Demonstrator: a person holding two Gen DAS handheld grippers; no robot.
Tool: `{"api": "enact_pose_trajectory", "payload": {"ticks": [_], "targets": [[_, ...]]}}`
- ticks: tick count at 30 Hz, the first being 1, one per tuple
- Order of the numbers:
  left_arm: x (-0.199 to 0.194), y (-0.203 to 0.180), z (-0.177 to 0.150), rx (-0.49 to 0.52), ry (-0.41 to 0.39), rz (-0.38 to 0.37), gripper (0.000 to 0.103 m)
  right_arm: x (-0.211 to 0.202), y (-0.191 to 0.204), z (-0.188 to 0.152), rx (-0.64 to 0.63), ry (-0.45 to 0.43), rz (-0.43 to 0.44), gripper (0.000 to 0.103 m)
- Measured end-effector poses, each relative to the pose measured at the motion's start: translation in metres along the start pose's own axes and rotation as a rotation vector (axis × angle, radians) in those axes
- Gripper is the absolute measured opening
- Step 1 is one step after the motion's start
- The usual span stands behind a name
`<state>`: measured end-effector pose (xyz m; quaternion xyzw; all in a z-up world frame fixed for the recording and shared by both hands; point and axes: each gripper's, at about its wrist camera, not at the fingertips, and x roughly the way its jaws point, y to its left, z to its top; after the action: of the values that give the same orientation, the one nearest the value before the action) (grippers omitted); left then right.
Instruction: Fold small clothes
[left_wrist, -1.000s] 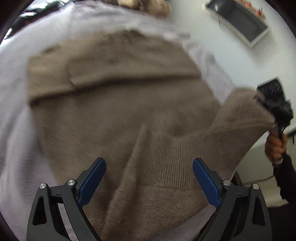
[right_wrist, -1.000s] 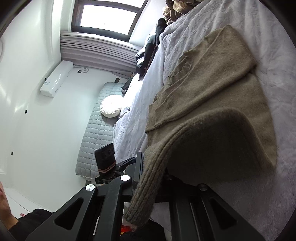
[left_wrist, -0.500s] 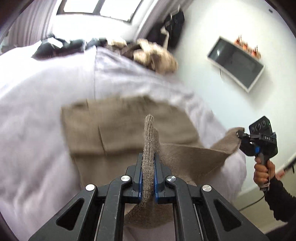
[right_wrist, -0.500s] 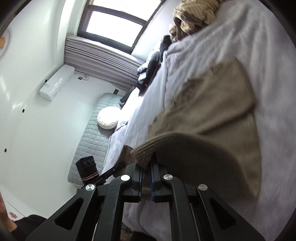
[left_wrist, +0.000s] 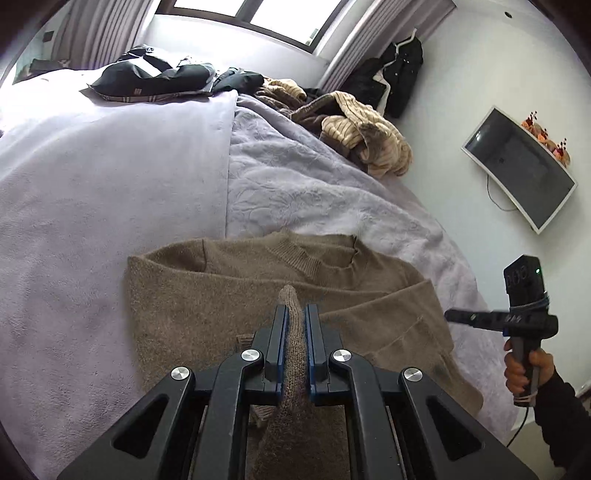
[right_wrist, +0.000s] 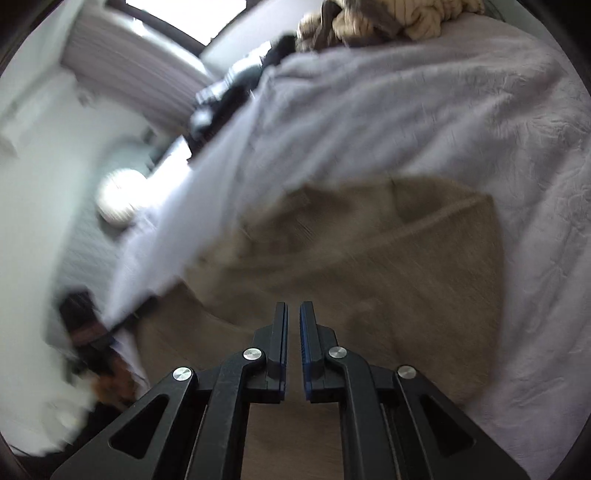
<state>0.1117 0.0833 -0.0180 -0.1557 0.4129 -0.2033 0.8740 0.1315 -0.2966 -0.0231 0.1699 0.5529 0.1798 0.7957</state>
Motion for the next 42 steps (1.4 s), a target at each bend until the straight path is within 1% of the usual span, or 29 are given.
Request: {"api": "enact_pose_trajectory", "payload": {"ticks": [1, 3, 4, 7, 8, 10, 11, 12, 13, 14, 15, 17, 18, 19, 20, 21, 22, 23, 24, 26, 29, 30, 32, 34, 36, 37, 38, 42], "targets": [[0.002, 0.002, -0.001, 0.002, 0.01, 0.0, 0.01, 0.008, -0.002, -0.005, -0.02, 0.027, -0.041, 0.009], [0.004, 0.003, -0.004, 0.005, 0.022, 0.0, 0.01, 0.025, -0.009, -0.013, -0.034, 0.087, -0.097, 0.009], [0.004, 0.002, -0.004, 0.007, 0.026, 0.001, 0.01, 0.029, -0.01, -0.015, -0.037, 0.093, -0.101, 0.009], [0.006, 0.003, -0.005, 0.006, 0.039, -0.001, 0.01, 0.029, -0.007, -0.012, -0.048, 0.078, -0.127, 0.009], [0.006, 0.003, -0.006, 0.008, 0.042, -0.003, 0.01, 0.026, -0.003, -0.011, -0.064, 0.072, -0.14, 0.012], [0.003, 0.002, -0.007, 0.016, 0.046, -0.007, 0.01, 0.021, 0.004, -0.013, -0.115, 0.061, -0.165, 0.021], [0.004, 0.001, -0.007, 0.019, 0.048, -0.009, 0.01, 0.024, 0.003, -0.012, -0.124, 0.063, -0.163, 0.034], [0.005, 0.001, -0.007, 0.02, 0.05, -0.007, 0.01, 0.024, 0.005, -0.01, -0.128, 0.06, -0.171, 0.048], [0.004, 0.002, -0.008, 0.017, 0.052, -0.007, 0.01, 0.024, 0.006, -0.008, -0.131, 0.047, -0.199, 0.053], [0.005, 0.002, -0.008, 0.011, 0.053, -0.006, 0.01, 0.022, 0.007, -0.006, -0.135, 0.031, -0.247, 0.058], [0.004, 0.002, -0.009, 0.005, 0.054, -0.007, 0.01, 0.019, 0.009, -0.007, -0.142, 0.007, -0.269, 0.058], [0.002, 0.001, -0.01, 0.011, 0.054, -0.011, 0.01, 0.015, 0.011, -0.004, -0.14, -0.021, -0.269, 0.058], [0.002, 0.001, -0.01, 0.02, 0.055, -0.01, 0.01, 0.015, 0.01, -0.004, -0.133, -0.012, -0.269, 0.058], [0.002, 0.0, -0.01, 0.025, 0.058, -0.01, 0.01, 0.019, 0.005, -0.004, -0.118, 0.017, -0.252, 0.058], [0.003, 0.0, -0.01, 0.023, 0.063, -0.011, 0.01, 0.025, 0.002, -0.005, -0.104, 0.045, -0.236, 0.058], [0.004, 0.001, -0.01, 0.017, 0.067, -0.014, 0.01, 0.033, 0.0, -0.007, -0.094, 0.072, -0.227, 0.051], [0.005, 0.002, -0.011, 0.008, 0.071, -0.016, 0.01, 0.035, 0.001, -0.01, -0.102, 0.076, -0.238, 0.037], [0.005, 0.002, -0.011, -0.004, 0.072, -0.018, 0.01, 0.033, 0.005, -0.013, -0.118, 0.067, -0.237, 0.009], [0.002, 0.001, -0.011, -0.018, 0.061, -0.032, 0.01, 0.027, 0.011, -0.016, -0.134, 0.036, -0.247, 0.008], [-0.009, -0.001, -0.01, -0.025, 0.028, -0.053, 0.01, 0.007, 0.027, -0.019, -0.189, -0.057, -0.287, 0.008], [-0.028, -0.005, -0.005, -0.017, -0.037, -0.06, 0.01, -0.03, 0.05, -0.018, -0.254, -0.214, -0.356, 0.008], [-0.033, -0.006, -0.002, -0.01, -0.063, -0.055, 0.01, -0.043, 0.057, -0.013, -0.279, -0.276, -0.39, 0.008], [-0.038, -0.009, 0.007, 0.005, -0.109, -0.041, 0.01, -0.056, 0.061, 0.003, -0.276, -0.347, -0.406, 0.008], [-0.033, -0.007, 0.017, 0.004, -0.139, -0.025, 0.01, -0.06, 0.054, 0.025, -0.248, -0.366, -0.407, 0.008], [-0.021, -0.003, 0.025, -0.005, -0.151, -0.001, 0.01, -0.044, 0.045, 0.047, -0.222, -0.356, -0.411, 0.008], [-0.01, 0.0, 0.029, -0.011, -0.146, 0.021, 0.01, -0.03, 0.037, 0.06, -0.204, -0.332, -0.401, 0.008], [-0.002, 0.002, 0.031, -0.016, -0.14, 0.038, 0.01, -0.022, 0.032, 0.064, -0.197, -0.317, -0.396, 0.008], [0.044, 0.017, 0.036, -0.028, -0.072, 0.117, 0.01, 0.032, 0.013, 0.076, -0.197, -0.23, -0.444, 0.008]]}}
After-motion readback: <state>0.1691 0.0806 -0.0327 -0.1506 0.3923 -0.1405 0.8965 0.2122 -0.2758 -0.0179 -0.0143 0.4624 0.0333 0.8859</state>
